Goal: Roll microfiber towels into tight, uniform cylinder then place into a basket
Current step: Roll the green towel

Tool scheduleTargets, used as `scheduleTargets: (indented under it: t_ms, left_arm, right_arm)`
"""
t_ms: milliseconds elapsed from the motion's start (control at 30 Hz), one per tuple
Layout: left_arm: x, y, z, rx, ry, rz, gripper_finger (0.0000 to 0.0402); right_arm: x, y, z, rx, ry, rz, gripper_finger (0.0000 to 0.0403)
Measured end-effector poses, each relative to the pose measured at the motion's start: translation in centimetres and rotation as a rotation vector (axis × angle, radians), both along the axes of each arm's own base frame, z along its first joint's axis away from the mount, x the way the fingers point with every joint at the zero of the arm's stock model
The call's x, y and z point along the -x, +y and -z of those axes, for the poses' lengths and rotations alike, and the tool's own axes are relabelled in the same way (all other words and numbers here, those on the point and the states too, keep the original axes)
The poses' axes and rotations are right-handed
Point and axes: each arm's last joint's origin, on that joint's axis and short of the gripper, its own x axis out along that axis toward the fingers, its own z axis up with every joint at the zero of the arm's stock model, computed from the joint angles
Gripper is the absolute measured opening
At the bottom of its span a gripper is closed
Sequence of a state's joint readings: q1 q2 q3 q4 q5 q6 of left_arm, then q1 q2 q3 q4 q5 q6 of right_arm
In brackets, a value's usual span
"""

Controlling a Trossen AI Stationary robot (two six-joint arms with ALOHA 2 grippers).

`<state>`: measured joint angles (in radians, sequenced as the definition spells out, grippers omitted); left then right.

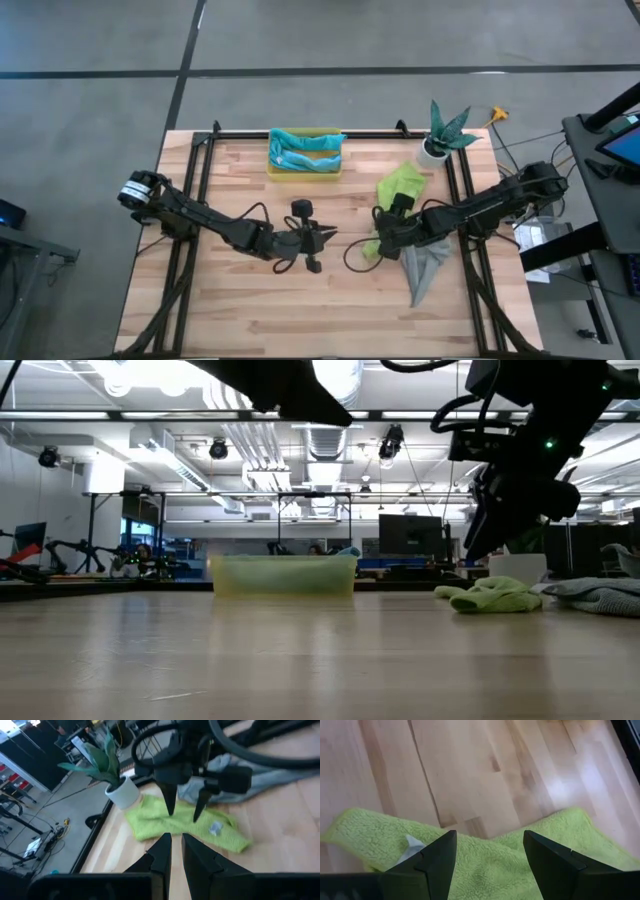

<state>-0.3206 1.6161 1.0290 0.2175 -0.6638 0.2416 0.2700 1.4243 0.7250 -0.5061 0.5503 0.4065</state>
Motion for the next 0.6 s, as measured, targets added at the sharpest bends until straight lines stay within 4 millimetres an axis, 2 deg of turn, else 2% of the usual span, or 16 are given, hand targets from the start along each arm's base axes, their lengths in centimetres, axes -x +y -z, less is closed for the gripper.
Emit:
scheduleTargets:
  t_ms: [200,400,600]
  left_arm:
    - [-0.2,-0.1,-0.5,0.028,-0.063,0.002,0.0030]
    - [-0.1,-0.1,-0.3,0.209,-0.126,-0.047,0.0030]
    - [-0.2,0.1,-0.3,0.232,-0.136,-0.060,0.0030]
  right_arm:
    - [0.0,0.0,0.0,-0.006,-0.003,-0.001,0.0226]
    - [0.0,0.3,0.1,-0.054,0.001,-0.025,0.0226]
    - [1.0,1.0,1.2,-0.077,0.072,-0.109,0.0221]
